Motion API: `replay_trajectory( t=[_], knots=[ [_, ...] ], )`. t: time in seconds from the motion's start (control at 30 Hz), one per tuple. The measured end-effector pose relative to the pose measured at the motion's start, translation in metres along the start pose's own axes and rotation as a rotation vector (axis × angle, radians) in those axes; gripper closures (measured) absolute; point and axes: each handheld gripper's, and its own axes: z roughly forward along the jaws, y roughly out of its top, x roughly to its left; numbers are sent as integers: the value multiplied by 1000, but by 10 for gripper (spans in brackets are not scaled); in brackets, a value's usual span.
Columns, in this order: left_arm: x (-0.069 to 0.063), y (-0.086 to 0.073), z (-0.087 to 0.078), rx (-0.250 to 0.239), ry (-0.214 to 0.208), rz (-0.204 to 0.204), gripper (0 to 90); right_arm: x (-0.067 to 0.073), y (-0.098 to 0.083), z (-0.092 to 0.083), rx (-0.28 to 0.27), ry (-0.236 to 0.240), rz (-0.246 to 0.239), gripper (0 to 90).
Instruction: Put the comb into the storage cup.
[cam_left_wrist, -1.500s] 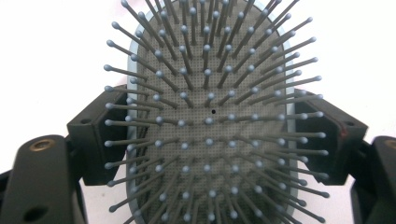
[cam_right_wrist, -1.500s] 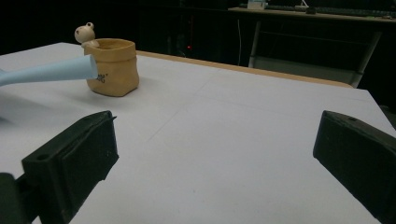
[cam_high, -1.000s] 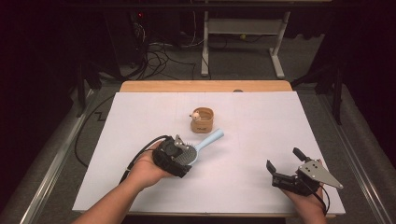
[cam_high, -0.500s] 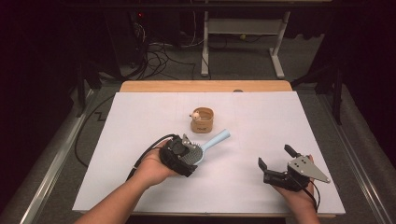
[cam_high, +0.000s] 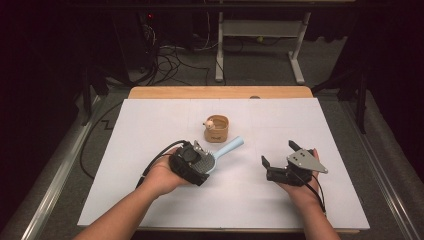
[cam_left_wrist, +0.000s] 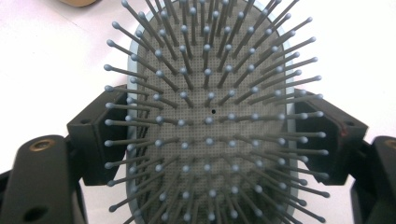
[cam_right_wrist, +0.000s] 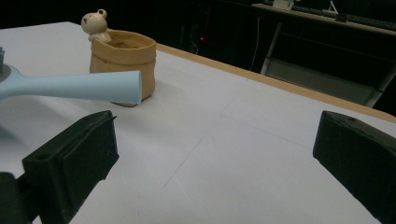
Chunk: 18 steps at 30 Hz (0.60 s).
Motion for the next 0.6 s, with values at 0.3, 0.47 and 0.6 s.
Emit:
replay_trajectory(
  t=[0.3,0.47,0.6],
  knots=[
    [3,0,-6,7,0,-3,203,9,2,13,26,-23,-169,5],
    [4,3,-8,5,2,-2,203,9,-3,10,66,-5,-222,5],
    [1,6,-8,13,4,25,203,13,-10,7,90,-1,-274,5]
  ],
)
